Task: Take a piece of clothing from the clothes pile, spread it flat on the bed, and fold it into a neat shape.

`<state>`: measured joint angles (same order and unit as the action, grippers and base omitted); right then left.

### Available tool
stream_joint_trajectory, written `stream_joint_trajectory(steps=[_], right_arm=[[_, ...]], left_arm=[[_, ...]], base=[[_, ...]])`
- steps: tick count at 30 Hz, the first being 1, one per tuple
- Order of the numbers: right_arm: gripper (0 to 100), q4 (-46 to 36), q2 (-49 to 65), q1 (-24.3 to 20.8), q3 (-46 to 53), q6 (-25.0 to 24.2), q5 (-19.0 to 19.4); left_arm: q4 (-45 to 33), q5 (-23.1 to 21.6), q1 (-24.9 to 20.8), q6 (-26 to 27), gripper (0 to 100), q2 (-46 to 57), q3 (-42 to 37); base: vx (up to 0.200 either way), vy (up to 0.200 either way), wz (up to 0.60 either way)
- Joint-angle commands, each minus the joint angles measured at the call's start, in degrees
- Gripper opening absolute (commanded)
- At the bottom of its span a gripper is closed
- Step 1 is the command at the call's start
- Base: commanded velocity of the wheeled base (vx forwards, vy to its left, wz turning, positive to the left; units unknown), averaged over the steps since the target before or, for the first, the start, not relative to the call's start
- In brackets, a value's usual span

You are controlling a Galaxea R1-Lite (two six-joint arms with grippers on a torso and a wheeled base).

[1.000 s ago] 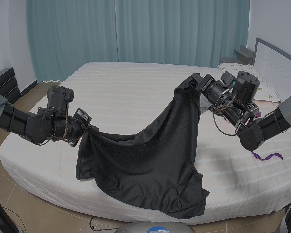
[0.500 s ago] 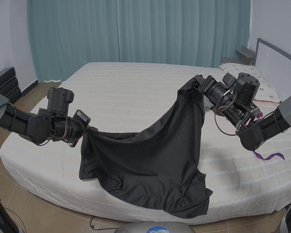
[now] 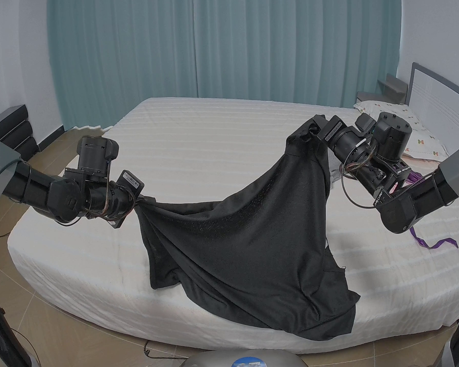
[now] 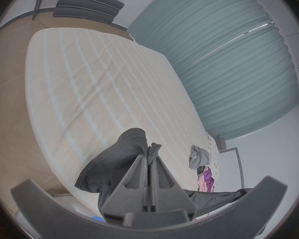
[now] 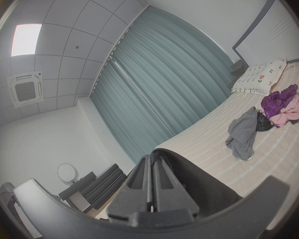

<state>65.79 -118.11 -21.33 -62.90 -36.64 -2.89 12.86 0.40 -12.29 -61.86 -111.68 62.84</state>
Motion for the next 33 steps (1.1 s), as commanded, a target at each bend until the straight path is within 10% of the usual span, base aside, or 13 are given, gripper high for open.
stream_joint_trajectory(steps=[1,31,32,33], right_arm=[[0,-0.14,-0.71,0.77,-1.17,-0.01,-0.10],[0,-1.63,-19.43,4.11,-13.47,1.66,-0.89],[100,-1.63,-20.40,4.11,-14.00,1.66,-0.80],[100,-1.63,-21.19,4.11,-14.44,1.66,-0.80]], left_arm=[[-0.12,-0.05,-0.02,-0.20,0,-3.99,3.08],[-2.40,-0.31,-0.81,-0.28,0,-22.27,22.59],[-2.40,-0.40,-0.81,-0.28,0,-23.41,23.82],[-2.49,-0.40,-0.81,-0.37,0,-24.29,24.78]], base=[[0.000,0.000,0.00],[0.040,-0.040,0.00],[0.000,0.000,0.00],[0.000,0.000,0.00]])
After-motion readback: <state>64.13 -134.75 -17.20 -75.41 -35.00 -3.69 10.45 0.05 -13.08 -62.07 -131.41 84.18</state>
